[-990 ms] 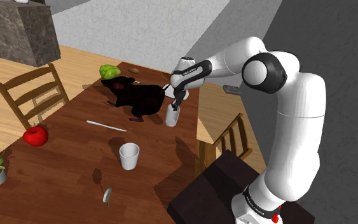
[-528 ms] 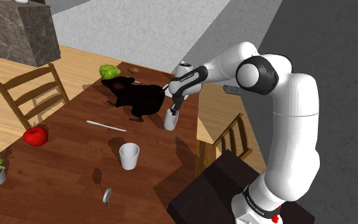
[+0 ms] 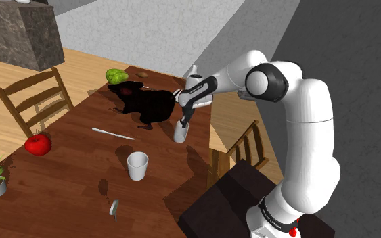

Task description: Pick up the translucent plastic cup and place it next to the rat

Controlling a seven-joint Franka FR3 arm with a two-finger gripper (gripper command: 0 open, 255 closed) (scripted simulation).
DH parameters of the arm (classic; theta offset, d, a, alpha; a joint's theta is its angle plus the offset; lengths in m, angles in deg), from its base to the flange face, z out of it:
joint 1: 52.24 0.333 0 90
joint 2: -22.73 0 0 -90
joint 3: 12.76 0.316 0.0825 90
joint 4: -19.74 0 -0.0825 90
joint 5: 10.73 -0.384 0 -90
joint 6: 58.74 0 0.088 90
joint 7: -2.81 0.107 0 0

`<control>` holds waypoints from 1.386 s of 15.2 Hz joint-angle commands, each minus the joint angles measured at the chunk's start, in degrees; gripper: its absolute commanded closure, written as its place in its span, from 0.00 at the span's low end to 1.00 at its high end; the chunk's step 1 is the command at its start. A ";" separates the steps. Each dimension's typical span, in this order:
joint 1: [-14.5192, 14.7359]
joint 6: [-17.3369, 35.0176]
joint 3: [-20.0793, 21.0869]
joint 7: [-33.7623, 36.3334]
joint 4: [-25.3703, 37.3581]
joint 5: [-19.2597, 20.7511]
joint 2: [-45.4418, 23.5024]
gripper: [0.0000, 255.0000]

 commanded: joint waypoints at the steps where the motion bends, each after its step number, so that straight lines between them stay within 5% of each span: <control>1: -0.05 0.16 0.02 -0.04 0.23 -0.03 -0.33 1.00; 6: -0.05 0.16 0.02 -0.04 0.23 -0.03 -0.33 1.00; 7: -0.05 0.15 0.02 -0.04 0.26 -0.03 -0.35 0.00; 21: 0.34 -4.86 -0.39 0.30 -0.08 0.50 5.02 0.00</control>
